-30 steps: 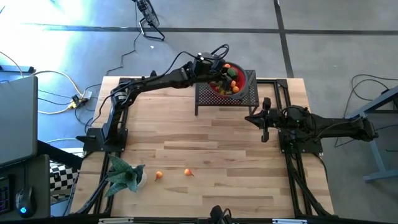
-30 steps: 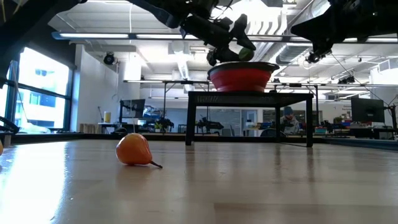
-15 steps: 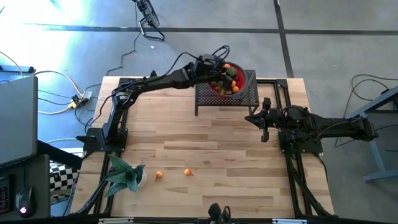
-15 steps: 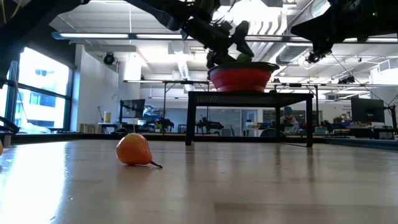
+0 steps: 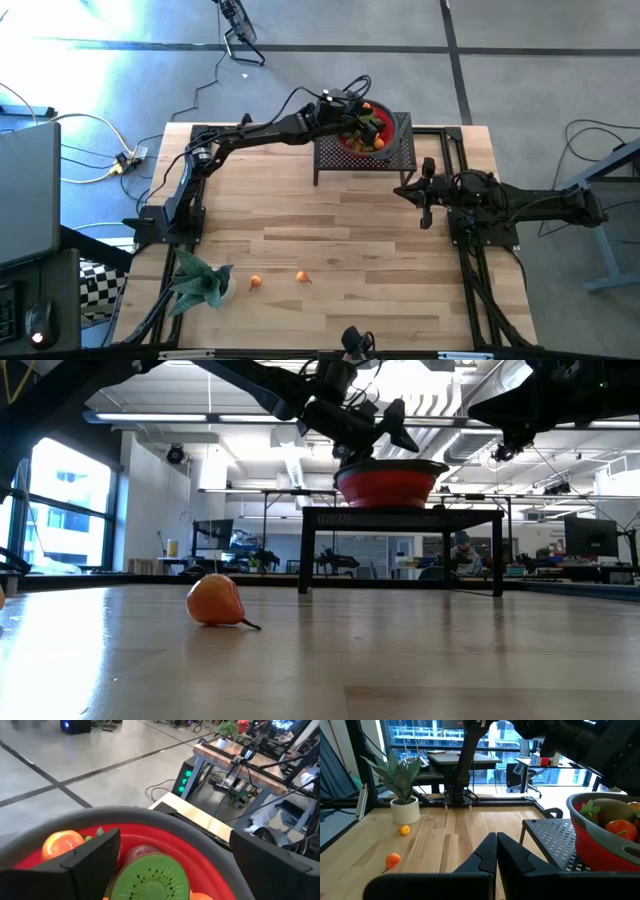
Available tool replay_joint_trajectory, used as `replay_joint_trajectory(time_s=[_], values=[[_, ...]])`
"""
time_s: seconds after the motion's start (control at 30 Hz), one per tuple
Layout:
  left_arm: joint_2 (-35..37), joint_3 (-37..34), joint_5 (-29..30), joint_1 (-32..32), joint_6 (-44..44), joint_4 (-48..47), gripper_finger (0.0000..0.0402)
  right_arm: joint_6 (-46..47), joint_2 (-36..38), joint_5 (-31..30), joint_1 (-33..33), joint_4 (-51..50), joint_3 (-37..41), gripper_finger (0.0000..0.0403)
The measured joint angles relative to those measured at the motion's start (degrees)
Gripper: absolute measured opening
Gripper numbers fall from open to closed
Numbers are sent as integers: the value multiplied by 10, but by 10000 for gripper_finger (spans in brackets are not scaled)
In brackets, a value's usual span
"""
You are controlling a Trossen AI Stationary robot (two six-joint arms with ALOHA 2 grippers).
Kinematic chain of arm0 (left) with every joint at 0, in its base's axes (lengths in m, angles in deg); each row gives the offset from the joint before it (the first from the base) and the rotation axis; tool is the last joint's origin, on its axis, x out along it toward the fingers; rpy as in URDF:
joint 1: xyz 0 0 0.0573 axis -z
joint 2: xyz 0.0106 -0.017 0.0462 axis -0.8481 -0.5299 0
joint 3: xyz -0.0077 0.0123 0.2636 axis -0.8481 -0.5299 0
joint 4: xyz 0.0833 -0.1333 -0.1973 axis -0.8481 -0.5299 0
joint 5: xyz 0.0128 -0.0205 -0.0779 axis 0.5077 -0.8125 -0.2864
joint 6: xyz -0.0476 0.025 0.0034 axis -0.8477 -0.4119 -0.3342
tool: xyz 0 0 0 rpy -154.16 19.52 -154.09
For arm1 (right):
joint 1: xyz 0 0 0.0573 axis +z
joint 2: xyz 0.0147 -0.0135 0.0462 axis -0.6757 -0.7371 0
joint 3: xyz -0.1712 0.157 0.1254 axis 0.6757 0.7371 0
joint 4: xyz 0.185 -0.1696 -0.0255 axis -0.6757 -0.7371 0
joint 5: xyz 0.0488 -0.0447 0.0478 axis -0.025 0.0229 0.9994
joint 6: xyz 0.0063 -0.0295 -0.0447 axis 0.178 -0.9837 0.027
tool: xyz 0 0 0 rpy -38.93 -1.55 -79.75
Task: Pick & Place Fruit
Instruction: Put the half kiwi into the strainer on the shelf, then put the pear into the strainer on the shelf
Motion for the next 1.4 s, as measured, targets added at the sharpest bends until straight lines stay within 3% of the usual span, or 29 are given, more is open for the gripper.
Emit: replay_joint_trajectory(time_s=[0.87, 1.1, 1.4], values=[[0, 0, -5, 3, -4, 6, 377, 2, 0, -1, 0, -2, 0, 5], [27, 0, -2, 7, 76, 15, 377, 13, 0, -2, 0, -2, 0, 5], [90, 0, -1, 45, 176, -102, 377, 27, 0, 0, 0, -2, 0, 5]])
